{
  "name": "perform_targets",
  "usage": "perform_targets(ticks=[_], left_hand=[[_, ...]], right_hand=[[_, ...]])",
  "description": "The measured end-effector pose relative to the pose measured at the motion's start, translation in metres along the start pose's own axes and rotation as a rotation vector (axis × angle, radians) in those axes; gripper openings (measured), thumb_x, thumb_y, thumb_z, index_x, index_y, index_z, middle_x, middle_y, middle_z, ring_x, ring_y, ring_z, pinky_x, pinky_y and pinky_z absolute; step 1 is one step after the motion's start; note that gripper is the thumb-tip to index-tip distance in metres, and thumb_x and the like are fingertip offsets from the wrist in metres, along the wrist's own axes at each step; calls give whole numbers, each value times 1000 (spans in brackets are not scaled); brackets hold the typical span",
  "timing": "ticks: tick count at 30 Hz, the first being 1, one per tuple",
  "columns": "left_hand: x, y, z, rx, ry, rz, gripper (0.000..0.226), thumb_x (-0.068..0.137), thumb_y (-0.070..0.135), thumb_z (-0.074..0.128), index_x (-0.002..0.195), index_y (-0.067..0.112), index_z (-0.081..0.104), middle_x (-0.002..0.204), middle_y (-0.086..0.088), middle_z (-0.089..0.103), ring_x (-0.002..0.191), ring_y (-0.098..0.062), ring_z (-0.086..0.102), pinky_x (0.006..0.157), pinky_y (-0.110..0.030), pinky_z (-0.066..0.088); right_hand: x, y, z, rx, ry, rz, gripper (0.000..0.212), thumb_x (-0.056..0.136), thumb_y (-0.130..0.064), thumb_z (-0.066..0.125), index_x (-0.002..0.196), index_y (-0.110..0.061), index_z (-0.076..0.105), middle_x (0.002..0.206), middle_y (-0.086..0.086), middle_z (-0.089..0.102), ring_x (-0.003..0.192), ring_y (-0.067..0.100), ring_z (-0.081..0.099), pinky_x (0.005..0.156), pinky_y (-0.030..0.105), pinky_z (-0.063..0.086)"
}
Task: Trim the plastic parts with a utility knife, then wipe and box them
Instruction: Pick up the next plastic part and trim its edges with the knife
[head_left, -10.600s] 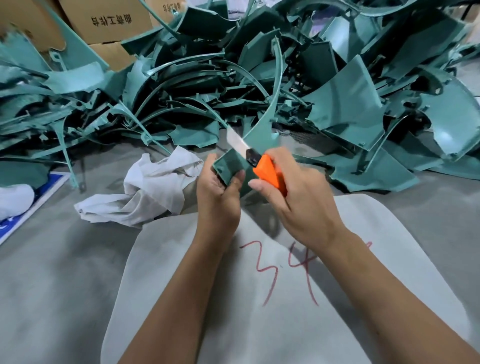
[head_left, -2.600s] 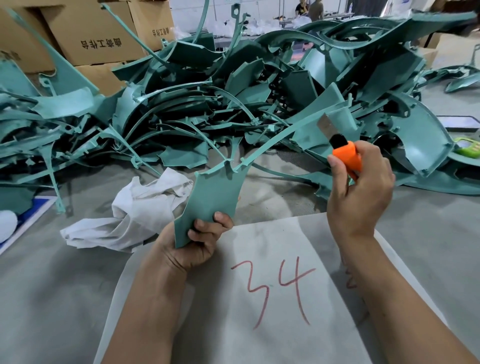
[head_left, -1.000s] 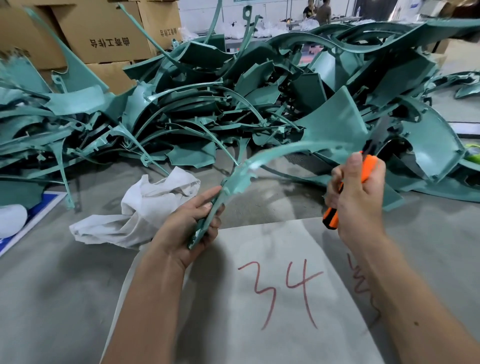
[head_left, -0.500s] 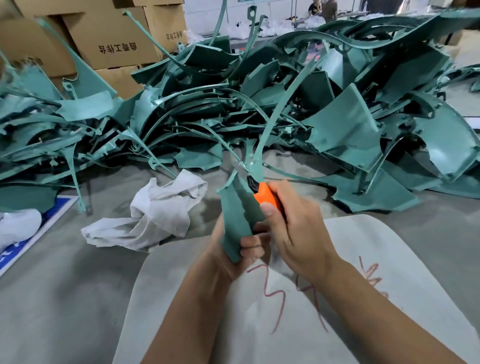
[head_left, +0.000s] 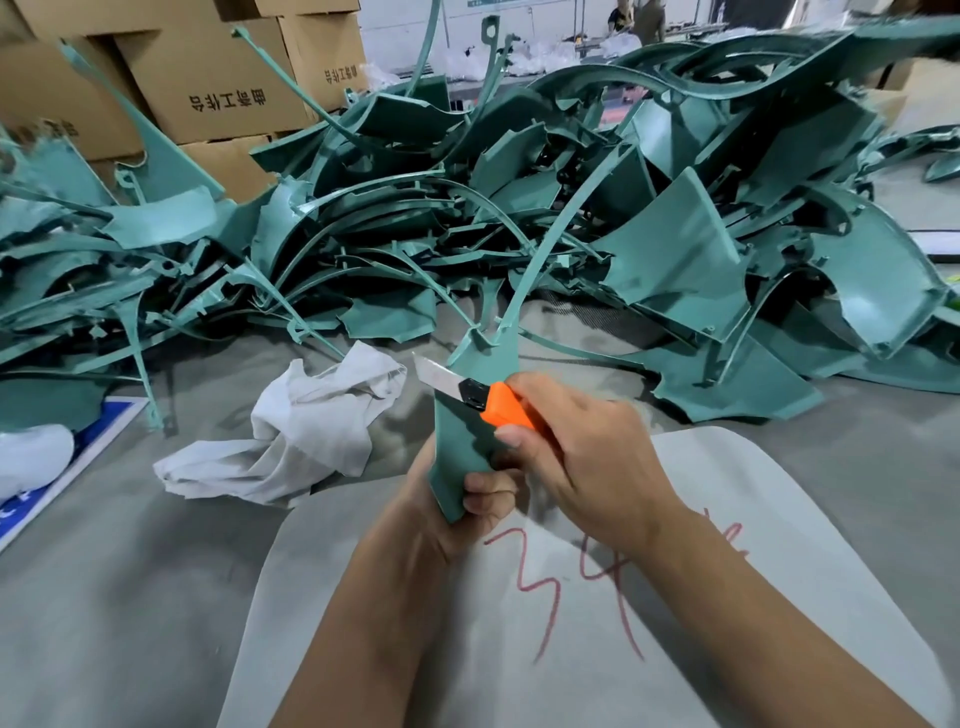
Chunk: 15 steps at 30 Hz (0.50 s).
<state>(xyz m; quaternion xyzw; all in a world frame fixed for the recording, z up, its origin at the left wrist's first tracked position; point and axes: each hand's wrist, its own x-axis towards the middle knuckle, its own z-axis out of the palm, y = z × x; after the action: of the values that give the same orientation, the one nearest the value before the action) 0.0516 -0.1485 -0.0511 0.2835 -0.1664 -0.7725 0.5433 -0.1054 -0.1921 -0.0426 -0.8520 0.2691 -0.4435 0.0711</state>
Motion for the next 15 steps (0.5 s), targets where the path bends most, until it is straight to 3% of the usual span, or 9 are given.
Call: perform_targets(ticks=[4, 7, 15], left_hand=[[-3, 4, -1, 31, -15, -80, 24, 73, 29, 54, 62, 10, 65, 62, 4, 54, 32, -2, 38, 33, -11, 17], [-4, 3, -2, -22, 8, -91, 16, 64, 23, 64, 65, 7, 61, 62, -2, 48, 31, -5, 42, 30, -9, 23], [-6, 1, -1, -127, -68, -173, 19, 70, 8, 79, 78, 3, 63, 69, -11, 48, 34, -13, 49, 31, -14, 32]], right_hand=[[2, -1, 2, -24, 9, 43, 40, 103, -48, 45, 114, -16, 66, 88, -4, 68, 71, 21, 57, 59, 30, 41], [1, -1, 5, -7, -6, 52, 40, 104, -49, 46, 116, -17, 65, 90, -4, 68, 74, 22, 59, 61, 29, 39], [1, 3, 7, -14, 16, 57, 34, 105, -50, 44, 120, -22, 58, 89, -8, 66, 78, 20, 60, 62, 29, 37]])
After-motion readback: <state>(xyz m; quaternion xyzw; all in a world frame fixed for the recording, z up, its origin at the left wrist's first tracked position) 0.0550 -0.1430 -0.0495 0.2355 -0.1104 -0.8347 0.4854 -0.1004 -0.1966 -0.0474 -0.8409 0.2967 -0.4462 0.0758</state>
